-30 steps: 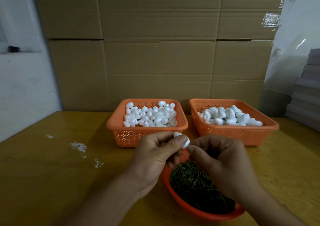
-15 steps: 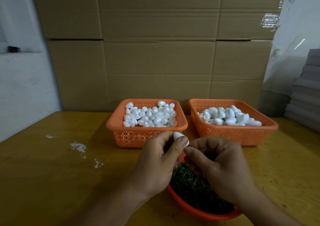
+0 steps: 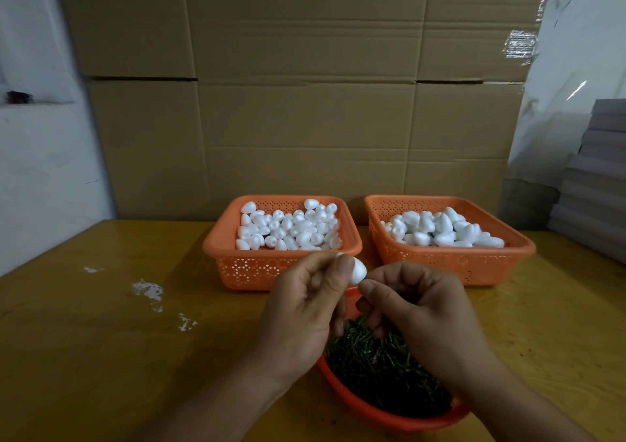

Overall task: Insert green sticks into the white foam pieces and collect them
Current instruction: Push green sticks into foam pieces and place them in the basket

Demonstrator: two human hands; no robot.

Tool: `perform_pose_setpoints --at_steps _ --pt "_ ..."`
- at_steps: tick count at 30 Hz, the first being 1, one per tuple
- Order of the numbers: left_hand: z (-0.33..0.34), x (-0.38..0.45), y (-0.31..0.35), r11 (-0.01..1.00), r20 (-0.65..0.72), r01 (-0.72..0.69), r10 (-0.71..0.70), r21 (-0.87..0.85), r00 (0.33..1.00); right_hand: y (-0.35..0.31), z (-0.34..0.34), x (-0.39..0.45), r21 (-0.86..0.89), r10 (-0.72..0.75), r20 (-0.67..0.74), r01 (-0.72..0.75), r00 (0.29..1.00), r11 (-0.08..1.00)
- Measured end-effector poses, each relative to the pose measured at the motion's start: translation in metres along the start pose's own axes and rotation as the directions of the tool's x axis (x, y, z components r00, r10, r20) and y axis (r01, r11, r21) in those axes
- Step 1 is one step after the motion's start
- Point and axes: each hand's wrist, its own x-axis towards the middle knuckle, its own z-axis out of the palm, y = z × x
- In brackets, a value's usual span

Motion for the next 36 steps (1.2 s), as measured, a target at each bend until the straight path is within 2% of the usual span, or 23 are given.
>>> perform_pose_setpoints --at_steps 5,10,15,24,36 --pt "0.0 -0.001 0.0 0.999 -0.021 0.049 -0.049 -0.022 0.999 0.0 -0.023 0.015 -0.081 0.016 -0.144 -0.028 0.989 0.996" --pt "0.001 -0.003 -0.002 0.997 -0.022 0.075 -0.075 -0.009 0.997 0.013 -0.053 0.046 -0.208 -0.017 -0.318 -0.052 0.948 0.977" --pt "0.002 -0.004 -0.003 0.998 0.009 0.059 -0.059 0.014 0.998 0.034 -0.082 0.079 -0.358 -0.068 -0.427 -0.1 0.901 0.928" --pt "0.002 -0.004 -0.005 0.997 0.018 0.069 -0.069 0.02 0.997 0.049 -0.105 0.111 -0.471 -0.124 -0.512 -0.158 0.85 0.868" --pt "0.003 -0.006 -0.004 0.998 0.036 0.06 -0.06 0.009 0.998 0.058 -0.11 0.125 -0.54 -0.076 -0.6 -0.334 0.796 0.773"
